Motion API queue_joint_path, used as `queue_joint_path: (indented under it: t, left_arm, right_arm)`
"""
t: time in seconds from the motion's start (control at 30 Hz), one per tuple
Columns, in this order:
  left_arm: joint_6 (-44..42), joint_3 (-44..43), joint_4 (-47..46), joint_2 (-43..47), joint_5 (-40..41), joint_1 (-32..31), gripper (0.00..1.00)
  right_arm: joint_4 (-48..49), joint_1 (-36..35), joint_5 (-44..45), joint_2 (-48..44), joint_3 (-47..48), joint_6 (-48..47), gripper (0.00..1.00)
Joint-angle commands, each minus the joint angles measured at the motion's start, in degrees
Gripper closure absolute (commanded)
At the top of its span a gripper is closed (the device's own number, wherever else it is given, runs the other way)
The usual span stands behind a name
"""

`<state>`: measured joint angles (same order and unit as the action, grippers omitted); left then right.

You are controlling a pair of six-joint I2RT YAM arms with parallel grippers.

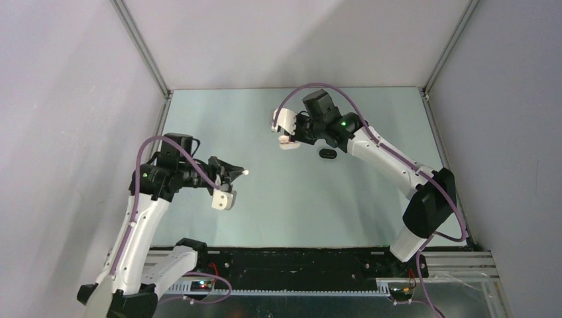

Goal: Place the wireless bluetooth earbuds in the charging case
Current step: Place the earbud in the charging case.

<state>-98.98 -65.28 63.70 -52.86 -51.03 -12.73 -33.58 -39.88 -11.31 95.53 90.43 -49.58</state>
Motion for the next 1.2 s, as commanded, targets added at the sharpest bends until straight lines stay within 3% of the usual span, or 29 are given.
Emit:
queue_joint_path:
  t: [0.0,0.3,0.37,0.43,0.57,0.63,1.03,1.17]
  left_arm:
    - [-12.72,1.46,-0.96,0.99,-1.2,-0.06,1.0]
    - [-9.43,-0.01,-1.01,-0.34,-2.4,-0.16,1.0]
    - [-1.24,-3.64,-1.07,-2.72,-3.76,-0.2,1.0]
    - [17.33,-10.04,-1.08,-7.21,-1.82,-1.19,1.0]
    - [45.48,-25.77,-0.99,-19.01,6.68,-3.47,1.0]
    - [53.07,-32.45,-0.14,-23.8,7.92,-3.58,1.0]
    - [62.84,-47.26,11.36,-39.86,11.1,-7.83,1.0]
    - [63.18,-47.01,13.28,-41.26,11.21,-8.15,1.0]
  right_arm:
    - [0.84,0.39,-0.88,-2.4,0.44,1.02,1.0]
    - [0.96,0.79,-1.83,-2.08,0.73,0.96,1.0]
    - [1.15,0.42,-1.88,-1.88,1.13,0.52,1.0]
    - [1.26,-0.38,-1.29,-1.54,1.63,-1.1,1.0]
    - [2.44,-1.42,0.04,-1.56,1.76,-5.68,1.0]
    - [3.23,-1.64,-0.06,-1.6,1.68,-8.84,1.0]
    - [3.15,-4.67,-2.29,0.85,5.49,-23.61,1.0]
    - [-0.05,-5.32,-4.84,0.7,6.41,-26.74,1.0]
